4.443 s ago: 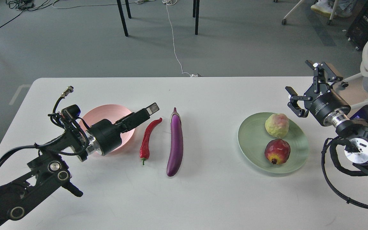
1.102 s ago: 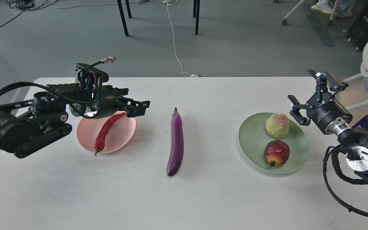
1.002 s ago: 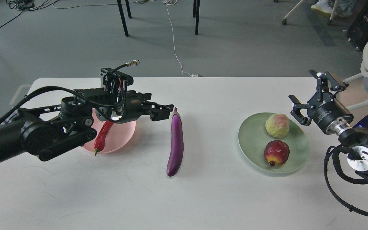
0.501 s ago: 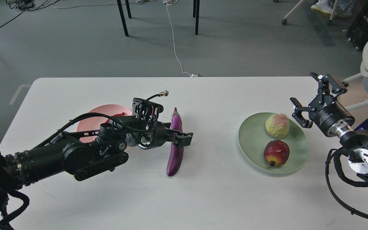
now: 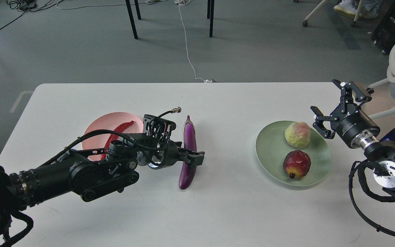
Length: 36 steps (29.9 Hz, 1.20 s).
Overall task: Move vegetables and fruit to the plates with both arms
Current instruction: 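Reach the left gripper to the eggplant and grasp it, then lift the eggplant and lay it on the pink plate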
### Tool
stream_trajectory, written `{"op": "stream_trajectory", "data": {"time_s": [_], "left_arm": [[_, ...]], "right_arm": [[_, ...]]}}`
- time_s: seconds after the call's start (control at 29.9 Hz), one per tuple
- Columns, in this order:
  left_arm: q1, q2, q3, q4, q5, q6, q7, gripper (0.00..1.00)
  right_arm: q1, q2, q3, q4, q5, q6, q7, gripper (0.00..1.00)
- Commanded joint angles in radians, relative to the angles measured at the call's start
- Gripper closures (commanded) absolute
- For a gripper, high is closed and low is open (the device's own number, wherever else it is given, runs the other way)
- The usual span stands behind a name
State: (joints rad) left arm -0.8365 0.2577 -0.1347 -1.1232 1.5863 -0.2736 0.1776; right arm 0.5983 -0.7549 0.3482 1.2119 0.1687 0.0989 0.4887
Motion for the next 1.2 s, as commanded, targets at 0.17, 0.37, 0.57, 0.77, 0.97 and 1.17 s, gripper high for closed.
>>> {"op": "stream_trajectory", "data": {"time_s": [0.17,0.37,0.57,0.77,0.97,1.17], "left_arm": [[-0.007,0.02,-0.019,-0.018,-0.011,0.01,0.045,0.83],[-0.055,0.165,-0.094,-0.096,-0.011,-0.004,0.022,0.82],[-0.067,0.369,-0.08,-0.109,-0.009,-0.015,-0.07,0.8],[-0.026,0.475,-0.079,-0.11,-0.009,-0.016,-0.115,0.79],[-0.019,0.54,-0.074,-0.095,-0.012,-0.016,-0.17,0.7],[0.019,0.551,-0.051,-0.087,-0.006,-0.006,-0.187,0.4]], "right_arm": [[0.0,0.003,0.0,0.0,-0.001,-0.004,0.0,0.03],[0.001,0.0,0.0,0.0,-0.001,-0.004,0.0,0.03],[0.001,0.008,0.0,0.0,-0.001,-0.004,0.0,0.03],[0.001,0.003,0.0,0.002,-0.001,-0.004,0.0,0.03],[0.001,0.002,0.0,0.0,-0.003,-0.004,0.0,0.03],[0.003,0.005,0.0,0.002,-0.003,-0.004,0.0,0.03]]}}
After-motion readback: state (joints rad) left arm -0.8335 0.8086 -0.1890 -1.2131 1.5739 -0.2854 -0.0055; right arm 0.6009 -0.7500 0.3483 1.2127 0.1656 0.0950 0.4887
